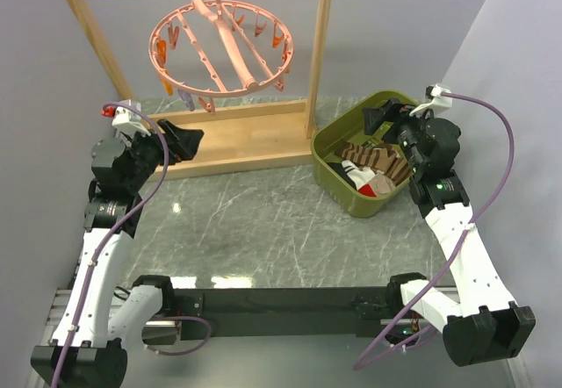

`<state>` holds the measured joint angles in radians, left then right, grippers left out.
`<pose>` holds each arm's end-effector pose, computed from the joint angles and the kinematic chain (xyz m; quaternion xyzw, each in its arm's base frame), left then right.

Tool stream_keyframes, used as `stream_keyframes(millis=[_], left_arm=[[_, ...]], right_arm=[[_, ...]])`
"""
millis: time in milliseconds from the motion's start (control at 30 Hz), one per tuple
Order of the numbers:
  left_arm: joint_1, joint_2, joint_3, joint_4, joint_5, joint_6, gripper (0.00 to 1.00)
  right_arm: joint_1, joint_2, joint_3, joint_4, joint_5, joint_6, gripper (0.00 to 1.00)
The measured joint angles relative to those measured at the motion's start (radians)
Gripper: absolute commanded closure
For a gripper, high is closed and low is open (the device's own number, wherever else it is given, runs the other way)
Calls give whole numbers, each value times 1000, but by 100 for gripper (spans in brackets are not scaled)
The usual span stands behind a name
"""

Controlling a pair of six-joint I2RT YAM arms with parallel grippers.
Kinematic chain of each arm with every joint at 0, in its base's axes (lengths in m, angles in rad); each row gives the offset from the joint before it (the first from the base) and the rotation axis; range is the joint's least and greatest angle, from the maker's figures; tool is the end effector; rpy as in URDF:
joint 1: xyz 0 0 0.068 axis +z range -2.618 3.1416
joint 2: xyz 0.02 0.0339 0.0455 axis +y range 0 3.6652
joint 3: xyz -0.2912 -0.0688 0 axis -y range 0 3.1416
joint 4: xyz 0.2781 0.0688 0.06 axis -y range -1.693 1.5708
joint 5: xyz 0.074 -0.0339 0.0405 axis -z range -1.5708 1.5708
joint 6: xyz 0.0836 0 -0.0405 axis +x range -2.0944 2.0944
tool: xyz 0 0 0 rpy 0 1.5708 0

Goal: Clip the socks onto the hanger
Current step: Open the clamp at the hanger.

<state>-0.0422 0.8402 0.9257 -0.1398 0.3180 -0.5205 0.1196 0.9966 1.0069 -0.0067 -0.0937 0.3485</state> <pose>0.2495 -0.0367 0.4056 -0.0640 0.7223 -0.2990 0.6204 0.2935 0.0431 0.4214 0.0476 0.7042 0.1963 0.6806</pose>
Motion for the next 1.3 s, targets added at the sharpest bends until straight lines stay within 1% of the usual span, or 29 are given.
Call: stream_keyframes(millis=[167, 300, 400, 467, 633, 900, 967, 1133, 1300], left_arm=[[0, -18, -16, 1, -2, 1, 1], [0, -27, -39, 10, -2, 0, 1], [0, -27, -64, 23, -6, 2, 1], [0, -27, -79, 23, -20, 4, 1], [0, -25, -98, 30, -60, 9, 1], [0, -26, -184, 116, -74, 30, 1], [0, -26, -185, 122, -84, 34, 1], [0, -8, -185, 121, -114, 53, 1], [0, 9, -185, 117, -115, 64, 1]], right_arm=[[0, 0, 0, -4, -4, 2, 3], [0, 2, 0, -23, 24, 3, 3], [0, 14, 3, -51, 79, 17, 3], [0, 43, 23, -98, 131, 35, 3], [-2, 189, 127, -200, 237, 70, 3], [-25, 479, 297, -302, 312, 163, 6], [-37, 544, 312, -321, 313, 191, 8], [-51, 681, 313, -381, 325, 238, 10], [-51, 715, 315, -424, 375, 248, 11]])
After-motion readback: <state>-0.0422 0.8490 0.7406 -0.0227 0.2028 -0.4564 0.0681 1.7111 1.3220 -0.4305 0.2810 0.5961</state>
